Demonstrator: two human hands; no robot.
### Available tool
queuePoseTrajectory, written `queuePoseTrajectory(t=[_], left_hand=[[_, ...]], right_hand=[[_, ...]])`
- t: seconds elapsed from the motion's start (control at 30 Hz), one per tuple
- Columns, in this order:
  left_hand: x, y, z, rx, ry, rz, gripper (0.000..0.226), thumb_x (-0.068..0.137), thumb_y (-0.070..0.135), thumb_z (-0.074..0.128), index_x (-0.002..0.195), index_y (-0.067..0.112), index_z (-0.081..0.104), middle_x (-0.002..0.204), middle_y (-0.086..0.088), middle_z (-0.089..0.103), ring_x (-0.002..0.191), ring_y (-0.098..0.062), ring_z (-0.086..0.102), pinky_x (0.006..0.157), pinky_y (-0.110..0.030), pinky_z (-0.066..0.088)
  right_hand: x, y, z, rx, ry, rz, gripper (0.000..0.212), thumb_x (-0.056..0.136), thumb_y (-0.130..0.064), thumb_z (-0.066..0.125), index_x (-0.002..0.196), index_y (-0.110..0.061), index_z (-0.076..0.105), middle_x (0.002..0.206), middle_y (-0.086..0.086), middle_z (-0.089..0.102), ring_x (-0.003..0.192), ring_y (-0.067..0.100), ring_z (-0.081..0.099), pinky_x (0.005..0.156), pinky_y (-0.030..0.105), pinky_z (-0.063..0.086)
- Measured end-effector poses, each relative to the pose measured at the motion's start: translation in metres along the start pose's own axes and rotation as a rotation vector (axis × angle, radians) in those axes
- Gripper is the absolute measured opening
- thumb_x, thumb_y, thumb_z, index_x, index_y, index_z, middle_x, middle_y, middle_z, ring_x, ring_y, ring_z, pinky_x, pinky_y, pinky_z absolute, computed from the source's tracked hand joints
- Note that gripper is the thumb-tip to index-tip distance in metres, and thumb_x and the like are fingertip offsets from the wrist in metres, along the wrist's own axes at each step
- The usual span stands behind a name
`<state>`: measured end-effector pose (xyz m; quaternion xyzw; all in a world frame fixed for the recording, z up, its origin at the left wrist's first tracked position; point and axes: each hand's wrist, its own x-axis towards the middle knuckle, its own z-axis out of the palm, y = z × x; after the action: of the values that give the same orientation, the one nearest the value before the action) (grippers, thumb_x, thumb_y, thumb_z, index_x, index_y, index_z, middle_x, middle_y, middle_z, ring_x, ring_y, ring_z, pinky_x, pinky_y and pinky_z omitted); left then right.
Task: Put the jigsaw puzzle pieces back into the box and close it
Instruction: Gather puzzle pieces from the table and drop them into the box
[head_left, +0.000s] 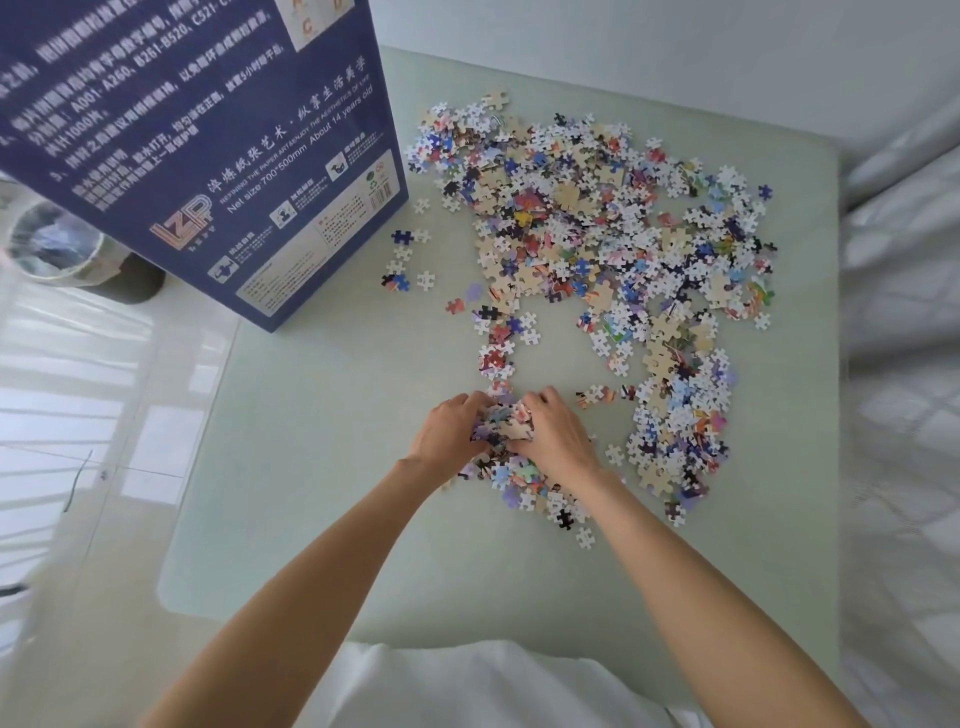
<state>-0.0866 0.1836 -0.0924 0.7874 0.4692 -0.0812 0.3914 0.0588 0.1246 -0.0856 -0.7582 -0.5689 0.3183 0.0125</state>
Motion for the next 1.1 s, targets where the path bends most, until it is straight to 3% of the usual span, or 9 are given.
queuePoseTrajectory(t=[0.13, 0.23, 0.4, 0.5, 0.6, 0.7, 0.8, 1.0, 1.1], left_hand=[[0.001, 0.0, -0.002, -0.001, 0.015, 0.01, 0.051, 0.08, 0.022, 0.072, 0.125, 0.016, 0.049, 0.112, -0.006, 0.062, 0.1, -0.026, 0.06, 0.086, -0.034, 0.047], [0.002, 0.001, -0.003, 0.003, 0.017, 0.012, 0.048, 0.08, 0.023, 0.071, 0.123, 0.014, 0.05, 0.111, -0.006, 0.062, 0.098, -0.027, 0.061, 0.082, -0.033, 0.048], [0.003, 0.003, -0.005, 0.013, 0.027, 0.02, 0.046, 0.081, 0.025, 0.071, 0.12, 0.012, 0.052, 0.113, -0.007, 0.053, 0.091, -0.027, 0.059, 0.079, -0.03, 0.044], [0.003, 0.005, -0.008, -0.02, 0.028, -0.005, 0.041, 0.08, 0.026, 0.071, 0.116, 0.012, 0.054, 0.106, -0.007, 0.061, 0.089, -0.026, 0.06, 0.075, -0.029, 0.044], [0.003, 0.005, -0.012, -0.086, 0.027, -0.055, 0.033, 0.081, 0.025, 0.072, 0.109, 0.015, 0.058, 0.096, -0.008, 0.068, 0.08, -0.024, 0.06, 0.067, -0.027, 0.043], [0.0, 0.002, -0.017, -0.12, 0.06, -0.085, 0.029, 0.08, 0.028, 0.072, 0.106, 0.017, 0.062, 0.09, -0.007, 0.069, 0.073, -0.02, 0.057, 0.064, -0.024, 0.042], [-0.004, -0.003, -0.023, -0.132, 0.118, -0.098, 0.029, 0.08, 0.028, 0.072, 0.106, 0.018, 0.065, 0.088, -0.006, 0.07, 0.071, -0.017, 0.057, 0.064, -0.022, 0.039], [-0.02, -0.006, -0.045, -0.08, 0.272, -0.053, 0.02, 0.082, 0.028, 0.07, 0.1, 0.02, 0.069, 0.082, -0.002, 0.071, 0.075, -0.021, 0.063, 0.061, -0.024, 0.042], [-0.026, 0.0, -0.061, -0.024, 0.323, 0.002, 0.017, 0.084, 0.03, 0.068, 0.099, 0.022, 0.07, 0.079, 0.0, 0.071, 0.072, -0.02, 0.063, 0.062, -0.027, 0.046]], right_hand=[[0.001, 0.002, -0.007, 0.098, -0.077, -0.018, 0.059, 0.074, -0.035, 0.075, 0.121, -0.009, 0.049, 0.112, 0.006, 0.051, 0.098, 0.023, 0.055, 0.078, 0.031, 0.044], [0.0, 0.0, -0.009, 0.178, -0.07, 0.002, 0.059, 0.077, -0.044, 0.07, 0.121, -0.01, 0.049, 0.108, 0.005, 0.054, 0.097, 0.021, 0.053, 0.077, 0.031, 0.043], [0.001, -0.002, -0.009, 0.218, -0.006, 0.015, 0.045, 0.082, -0.032, 0.068, 0.118, -0.01, 0.054, 0.106, 0.006, 0.06, 0.096, 0.022, 0.057, 0.076, 0.029, 0.043], [0.0, -0.004, -0.014, 0.273, -0.003, 0.004, 0.044, 0.08, -0.027, 0.071, 0.118, -0.012, 0.056, 0.106, 0.005, 0.063, 0.094, 0.021, 0.059, 0.08, 0.032, 0.048], [-0.002, -0.003, -0.02, 0.303, 0.013, -0.008, 0.043, 0.081, -0.026, 0.071, 0.119, -0.013, 0.056, 0.106, 0.005, 0.065, 0.092, 0.019, 0.06, 0.073, 0.024, 0.044], [-0.008, -0.001, -0.029, 0.296, 0.05, -0.006, 0.041, 0.083, -0.024, 0.068, 0.119, -0.009, 0.056, 0.099, 0.005, 0.066, 0.077, 0.012, 0.06, 0.061, 0.012, 0.037], [-0.012, 0.002, -0.034, 0.269, 0.117, 0.009, 0.041, 0.084, -0.022, 0.068, 0.121, -0.008, 0.056, 0.108, 0.009, 0.066, 0.086, 0.018, 0.061, 0.068, 0.016, 0.039], [-0.019, -0.001, -0.042, 0.23, 0.21, -0.046, 0.041, 0.083, -0.017, 0.068, 0.121, -0.006, 0.057, 0.099, 0.008, 0.068, 0.081, 0.013, 0.058, 0.07, 0.018, 0.042], [-0.024, -0.007, -0.051, 0.208, 0.228, -0.082, 0.039, 0.083, -0.018, 0.069, 0.119, -0.008, 0.058, 0.094, 0.006, 0.069, 0.065, 0.004, 0.054, 0.059, 0.009, 0.041]])
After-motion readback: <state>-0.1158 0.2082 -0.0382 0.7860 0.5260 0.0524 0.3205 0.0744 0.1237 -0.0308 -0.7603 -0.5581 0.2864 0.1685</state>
